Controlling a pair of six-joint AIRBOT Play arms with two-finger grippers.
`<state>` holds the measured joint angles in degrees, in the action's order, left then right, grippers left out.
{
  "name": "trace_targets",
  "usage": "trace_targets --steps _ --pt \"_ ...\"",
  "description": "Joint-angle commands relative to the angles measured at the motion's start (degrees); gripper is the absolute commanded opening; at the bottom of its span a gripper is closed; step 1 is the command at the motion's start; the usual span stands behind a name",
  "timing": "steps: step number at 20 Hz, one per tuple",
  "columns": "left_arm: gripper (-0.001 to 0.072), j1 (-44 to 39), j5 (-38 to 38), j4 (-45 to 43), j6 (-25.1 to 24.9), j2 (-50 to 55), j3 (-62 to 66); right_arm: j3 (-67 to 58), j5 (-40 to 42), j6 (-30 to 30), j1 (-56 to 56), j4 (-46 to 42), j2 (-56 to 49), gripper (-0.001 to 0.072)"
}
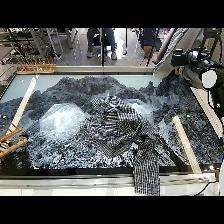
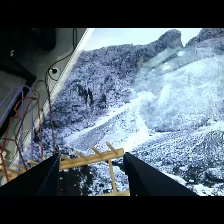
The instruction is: Fold the clothes and pants, and hang the long-sleeved shirts on hangers.
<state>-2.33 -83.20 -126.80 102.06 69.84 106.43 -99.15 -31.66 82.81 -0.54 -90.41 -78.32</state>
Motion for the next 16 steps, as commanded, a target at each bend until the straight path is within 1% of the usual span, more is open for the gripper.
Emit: trace_targets --steps 1,12,13,14,16 --pt "0.0405 0.0 0.0 0.0 0.0 0.0 0.0 0.0 0.0 0.0 0.1 0.0 0.0 0.0603" --pt "0.0405 0.0 0.1 0.0 0.1 0.0 0.0 0.0 0.1 0.1 0.1 0.2 0.0 0.0603" --pt "0.0405 0.0 1.7 0.0 0.4 0.1 0.0 0.0 1.2 0.6 0.1 2.4 -0.1 0.0603" --pt "0.0404 0.0 3.7 0.3 1.8 0.2 0.0 0.0 2.6 3.0 0.2 7.1 -0.1 0.0603" --pt "0.0405 0.0 4.5 1.9 2.1 0.2 0.0 0.0 3.7 6.1 0.7 16.4 0.0 0.0603"
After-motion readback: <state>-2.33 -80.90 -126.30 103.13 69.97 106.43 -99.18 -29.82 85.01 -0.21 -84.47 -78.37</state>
